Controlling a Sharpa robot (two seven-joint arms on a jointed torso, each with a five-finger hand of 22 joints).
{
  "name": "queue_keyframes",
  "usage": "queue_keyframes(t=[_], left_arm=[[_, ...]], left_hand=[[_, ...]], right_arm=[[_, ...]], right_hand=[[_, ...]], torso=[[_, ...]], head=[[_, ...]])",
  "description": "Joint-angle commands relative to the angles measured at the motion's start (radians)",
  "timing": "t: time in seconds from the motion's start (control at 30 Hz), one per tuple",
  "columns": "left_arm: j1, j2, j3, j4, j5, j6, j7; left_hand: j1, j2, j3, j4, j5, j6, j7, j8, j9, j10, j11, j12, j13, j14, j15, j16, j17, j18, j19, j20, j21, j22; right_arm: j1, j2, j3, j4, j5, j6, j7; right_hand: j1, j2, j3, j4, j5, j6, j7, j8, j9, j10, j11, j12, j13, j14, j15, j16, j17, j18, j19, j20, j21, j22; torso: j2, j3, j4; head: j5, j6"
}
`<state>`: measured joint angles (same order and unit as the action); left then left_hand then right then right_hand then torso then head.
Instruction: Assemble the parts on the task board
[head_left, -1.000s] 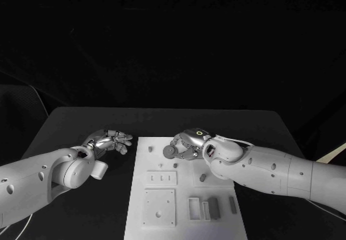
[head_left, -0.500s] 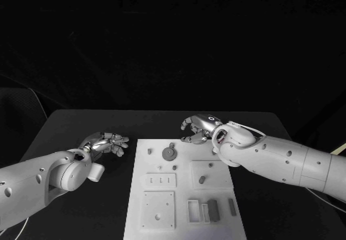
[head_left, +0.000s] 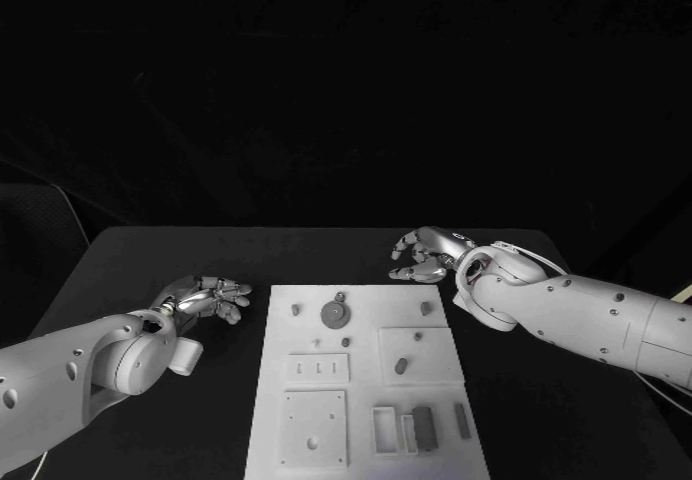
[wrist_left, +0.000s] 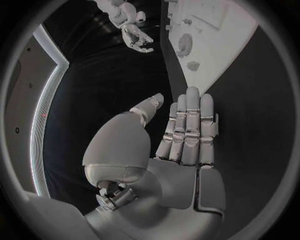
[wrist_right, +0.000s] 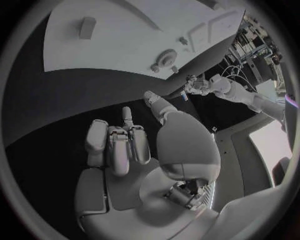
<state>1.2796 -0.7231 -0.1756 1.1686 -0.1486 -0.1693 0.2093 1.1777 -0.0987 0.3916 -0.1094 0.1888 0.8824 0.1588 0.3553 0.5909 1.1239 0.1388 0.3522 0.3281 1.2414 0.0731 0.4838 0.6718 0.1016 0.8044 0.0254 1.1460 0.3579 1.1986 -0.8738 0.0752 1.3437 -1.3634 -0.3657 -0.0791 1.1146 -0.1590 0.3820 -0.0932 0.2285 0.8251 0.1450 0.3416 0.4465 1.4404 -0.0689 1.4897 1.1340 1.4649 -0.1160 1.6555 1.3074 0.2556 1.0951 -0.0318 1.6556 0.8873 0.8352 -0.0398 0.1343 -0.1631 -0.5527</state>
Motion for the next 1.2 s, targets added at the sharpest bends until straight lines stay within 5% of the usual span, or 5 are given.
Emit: queue_keyframes(t=[0.03,0.2,0.53,0.77,1.2], left_arm=[[-0.004,0.003,0.001,-0.001,0.001,0.013,0.013],[-0.009,0.005,0.001,-0.007,0.001,0.014,0.013],[-0.013,0.012,0.001,-0.015,0.001,0.016,0.016],[-0.013,0.011,0.001,-0.018,0.001,0.016,0.016],[-0.018,0.009,0.001,-0.021,0.001,0.018,0.015]], left_hand=[[0.007,0.006,-0.005,0.001,-0.001,-0.005,0.0,-0.006,-0.001,-0.005,0.0,-0.004,0.0,-0.002,0.004,-0.005,0.001,0.012,0.006,0.004,-0.005,-0.001],[0.007,0.006,-0.005,0.001,-0.001,-0.005,0.0,-0.006,-0.001,-0.005,0.0,-0.004,0.0,-0.002,0.004,-0.005,0.002,0.012,0.006,0.004,-0.005,-0.001],[0.007,0.006,-0.005,0.001,-0.001,-0.005,0.0,-0.006,-0.001,-0.004,0.0,-0.003,0.0,-0.002,0.004,-0.005,0.002,0.012,0.006,0.004,-0.005,-0.001],[0.007,0.006,-0.005,0.001,-0.001,-0.004,0.0,-0.006,-0.001,-0.004,0.0,-0.003,0.0,-0.002,0.004,-0.005,0.002,0.012,0.006,0.004,-0.005,-0.001],[0.007,0.006,-0.005,0.001,-0.001,-0.004,0.0,-0.006,-0.001,-0.003,0.0,-0.003,0.0,-0.002,0.004,-0.005,0.003,0.012,0.006,0.004,-0.006,-0.001]], right_arm=[[-0.001,-0.024,0.0,-0.007,0.127,0.019,0.125],[-0.006,-0.056,-0.006,-0.029,0.15,0.051,0.207],[-0.016,-0.092,-0.075,-0.092,0.028,0.081,0.267],[-0.048,-0.08,-0.078,-0.14,0.015,0.096,0.278],[-0.079,-0.064,-0.079,-0.178,0.021,0.129,0.284]], right_hand=[[0.002,0.011,0.009,-0.002,-0.004,0.026,0.016,0.006,0.001,-0.034,-0.005,-0.022,-0.032,0.223,0.006,0.13,0.312,0.006,-0.012,-0.002,0.092,-0.003],[0.009,0.011,0.016,-0.018,-0.005,0.029,0.012,-0.002,-0.003,-0.104,0.004,-0.065,-0.055,0.12,0.008,0.07,0.207,0.006,-0.054,0.006,0.058,-0.018],[0.101,-0.007,0.013,-0.048,-0.008,-0.013,-0.005,-0.022,-0.015,-0.209,0.035,-0.103,-0.061,0.013,0.018,0.022,0.147,0.002,-0.136,0.026,0.004,-0.037],[0.135,-0.014,-0.016,-0.047,-0.009,-0.057,-0.024,-0.032,-0.025,-0.25,0.054,-0.113,-0.06,-0.087,0.026,-0.017,0.074,-0.008,-0.177,0.038,-0.015,-0.042],[0.149,-0.02,-0.039,-0.04,-0.01,-0.108,-0.038,-0.037,-0.035,-0.301,0.078,-0.13,-0.063,-0.269,0.038,-0.093,-0.06,-0.024,-0.232,0.053,-0.046,-0.052]], torso=[[0.001,0.0006,0.0],[0.0,0.0008,0.0002],[0.001,0.0013,0.0007],[0.004,0.0051,0.0],[0.004,0.0004,0.0048]], head=[[-0.005,0.005],[-0.009,0.007],[-0.019,0.009],[-0.021,0.009],[-0.021,-0.001]])
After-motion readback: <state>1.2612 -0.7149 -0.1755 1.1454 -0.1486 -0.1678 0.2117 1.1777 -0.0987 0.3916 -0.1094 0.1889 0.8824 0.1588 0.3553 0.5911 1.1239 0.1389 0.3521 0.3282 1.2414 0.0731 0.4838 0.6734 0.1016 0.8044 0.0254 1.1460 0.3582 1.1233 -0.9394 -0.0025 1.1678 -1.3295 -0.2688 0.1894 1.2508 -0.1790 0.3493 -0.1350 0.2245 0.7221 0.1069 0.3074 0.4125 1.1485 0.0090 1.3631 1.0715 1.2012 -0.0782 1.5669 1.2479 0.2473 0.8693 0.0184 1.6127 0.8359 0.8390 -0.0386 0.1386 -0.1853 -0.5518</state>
